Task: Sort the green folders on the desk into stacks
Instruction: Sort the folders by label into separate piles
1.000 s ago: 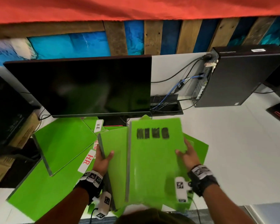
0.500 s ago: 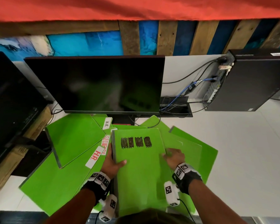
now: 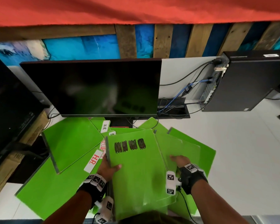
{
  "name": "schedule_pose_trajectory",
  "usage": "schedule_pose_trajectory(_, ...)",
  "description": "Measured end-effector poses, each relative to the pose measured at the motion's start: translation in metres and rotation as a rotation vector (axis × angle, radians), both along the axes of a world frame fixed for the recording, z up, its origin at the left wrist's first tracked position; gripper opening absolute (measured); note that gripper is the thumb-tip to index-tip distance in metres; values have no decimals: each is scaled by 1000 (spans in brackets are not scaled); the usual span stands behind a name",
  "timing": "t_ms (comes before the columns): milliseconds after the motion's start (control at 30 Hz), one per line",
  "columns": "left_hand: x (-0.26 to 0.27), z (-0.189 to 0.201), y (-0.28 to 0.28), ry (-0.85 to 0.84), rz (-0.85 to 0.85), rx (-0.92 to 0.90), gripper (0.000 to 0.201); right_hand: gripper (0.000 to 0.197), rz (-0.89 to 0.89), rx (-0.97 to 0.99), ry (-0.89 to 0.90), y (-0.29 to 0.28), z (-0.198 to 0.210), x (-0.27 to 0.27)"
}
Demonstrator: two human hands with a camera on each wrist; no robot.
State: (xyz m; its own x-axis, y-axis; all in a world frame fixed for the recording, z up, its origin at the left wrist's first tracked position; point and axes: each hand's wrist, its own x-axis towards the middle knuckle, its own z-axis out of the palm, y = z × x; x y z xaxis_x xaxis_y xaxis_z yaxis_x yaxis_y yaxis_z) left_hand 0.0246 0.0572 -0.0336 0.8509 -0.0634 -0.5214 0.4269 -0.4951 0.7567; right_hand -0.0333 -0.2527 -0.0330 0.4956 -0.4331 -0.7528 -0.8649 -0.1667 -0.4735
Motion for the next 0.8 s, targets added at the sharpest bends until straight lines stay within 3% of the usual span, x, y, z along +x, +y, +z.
schedule_pose_trajectory(200,2,2,3,13,13,-3,80,48,-263,-112,-217,-25,-2,-13)
schedule_pose_trajectory(300,3,0,6,11,31,-13,80,46,-374,-210,-185,-62,12,-24)
schedule_pose_trajectory(367,2,0,7,8,32,-5,82,46,-334,-192,-116,-73,9,-34)
schedule_pose_trajectory(500,4,1,3,14,38,-9,85,70,-265,-223,83,-59,-2,-40)
schedule_pose_trajectory(667,5,1,4,16,47,-16,85,98,-219,-163,65,-66,-30,-32)
schedule_pose_trajectory(800,5,1,3,9,47,-9,84,54,-237,-112,-23,-62,-4,-38)
